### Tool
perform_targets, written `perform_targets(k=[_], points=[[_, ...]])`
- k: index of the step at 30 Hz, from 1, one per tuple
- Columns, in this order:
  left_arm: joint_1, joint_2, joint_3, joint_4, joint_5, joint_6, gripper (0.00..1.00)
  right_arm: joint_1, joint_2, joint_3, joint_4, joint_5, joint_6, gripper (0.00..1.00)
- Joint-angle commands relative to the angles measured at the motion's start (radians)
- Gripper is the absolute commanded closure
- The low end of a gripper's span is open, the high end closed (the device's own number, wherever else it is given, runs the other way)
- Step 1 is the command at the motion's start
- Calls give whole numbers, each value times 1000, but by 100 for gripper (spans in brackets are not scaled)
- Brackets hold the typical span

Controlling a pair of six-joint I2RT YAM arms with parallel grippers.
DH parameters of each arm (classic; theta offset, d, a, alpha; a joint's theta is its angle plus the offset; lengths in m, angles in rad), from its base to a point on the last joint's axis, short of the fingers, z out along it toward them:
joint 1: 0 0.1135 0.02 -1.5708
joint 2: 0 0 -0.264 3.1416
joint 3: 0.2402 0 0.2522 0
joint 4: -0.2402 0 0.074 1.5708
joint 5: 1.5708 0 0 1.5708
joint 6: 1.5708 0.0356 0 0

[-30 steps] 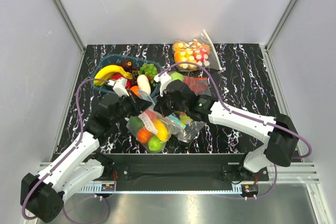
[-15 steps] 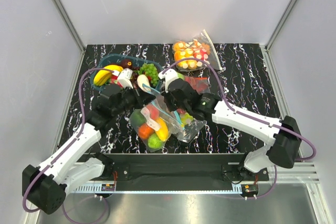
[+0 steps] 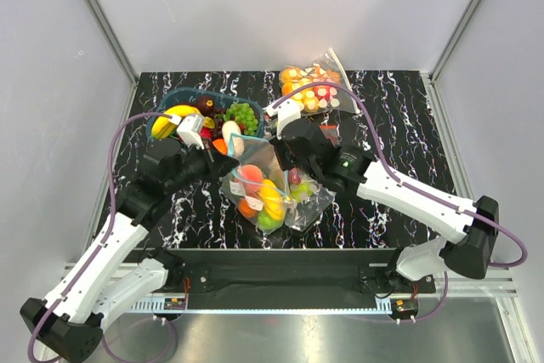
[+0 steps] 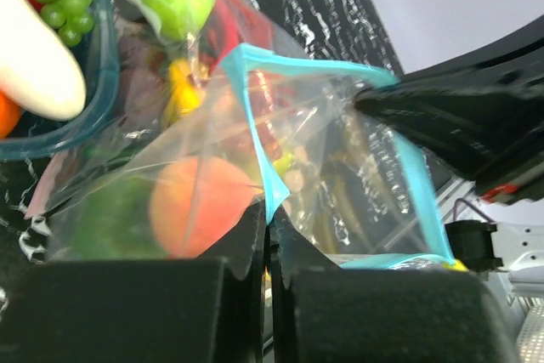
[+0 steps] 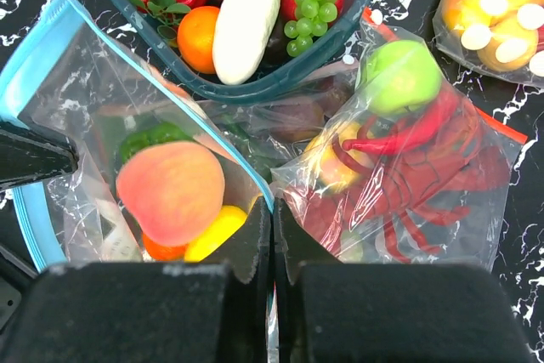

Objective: Open the zip-top bag and remove the fake food

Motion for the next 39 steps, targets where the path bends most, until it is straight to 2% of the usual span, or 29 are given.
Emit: perform_targets(k=[1, 5, 12, 19, 21, 22, 27, 32, 36, 39], points=[[6, -15, 0, -55, -25, 35, 100, 7, -28, 33, 6, 22, 14, 100], [6, -35, -33, -99, -83, 34, 100, 7, 1, -2, -15, 40, 58, 100], [8, -95, -2, -236, -177, 69, 100, 9, 27, -8, -37, 106, 87, 100], [6, -88, -72, -189, -130, 51, 100, 9, 53, 35, -74, 94, 84, 99], [5, -79, -86, -147, -91, 44, 100, 9, 39, 54, -75, 52, 67, 88], [5, -76, -83, -139, -87, 46, 100, 9, 25, 62, -77, 27, 57, 71], [5, -52, -51, -135, -88, 92, 100, 12, -24, 110, -74, -119, 29, 43], [5, -38, -34, -129, -80, 109, 100, 48, -62, 131, -46, -206, 12, 35], [5, -30, -34, -124, -85, 110, 100, 71, -62, 139, -20, -292, 14, 34], [5, -22, -20, -152, -119, 115, 100, 71, -56, 122, -24, -276, 34, 34]])
